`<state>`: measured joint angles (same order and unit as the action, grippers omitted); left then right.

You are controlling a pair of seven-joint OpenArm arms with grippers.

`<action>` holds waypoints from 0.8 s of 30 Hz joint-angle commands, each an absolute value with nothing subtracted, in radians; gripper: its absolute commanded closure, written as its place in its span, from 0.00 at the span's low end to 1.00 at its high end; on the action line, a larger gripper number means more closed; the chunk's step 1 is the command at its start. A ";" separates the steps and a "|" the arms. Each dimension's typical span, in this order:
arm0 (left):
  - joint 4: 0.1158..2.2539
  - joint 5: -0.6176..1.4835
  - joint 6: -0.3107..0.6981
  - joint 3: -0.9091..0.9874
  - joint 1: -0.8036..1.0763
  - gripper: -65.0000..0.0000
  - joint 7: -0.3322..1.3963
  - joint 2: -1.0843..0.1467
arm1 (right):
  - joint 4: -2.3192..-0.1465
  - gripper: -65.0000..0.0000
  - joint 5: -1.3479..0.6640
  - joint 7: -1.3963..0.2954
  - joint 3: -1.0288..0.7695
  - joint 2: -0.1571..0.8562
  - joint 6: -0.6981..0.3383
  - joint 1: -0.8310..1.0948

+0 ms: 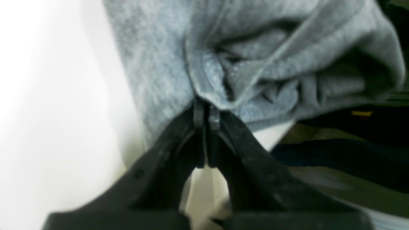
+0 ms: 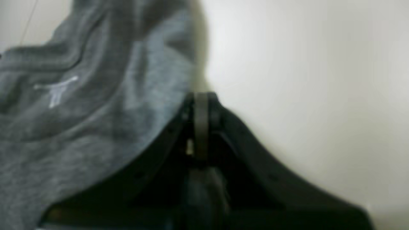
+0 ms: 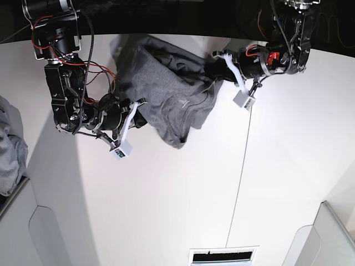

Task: Layout the t-shirt on the table in an organized manner, then fold the t-shirt properly
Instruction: 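Press the folded shirt flat with both grippers and release, then tuck the loose shirt edge under with the left gripper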

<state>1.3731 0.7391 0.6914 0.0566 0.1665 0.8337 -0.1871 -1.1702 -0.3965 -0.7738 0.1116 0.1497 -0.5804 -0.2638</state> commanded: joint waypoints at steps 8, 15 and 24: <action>1.103 0.649 0.698 0.059 -0.154 1.00 0.738 -0.191 | -1.183 1.00 -0.411 -0.760 0.104 0.152 -0.579 -0.288; 1.016 0.820 0.698 0.059 -0.302 1.00 0.922 -0.231 | -1.188 1.00 -0.450 -0.762 0.025 0.152 -0.579 -0.288; 1.286 1.032 0.698 0.059 -0.210 1.00 1.008 -0.378 | -1.214 1.00 -0.597 -0.862 -0.172 0.152 -0.585 -0.288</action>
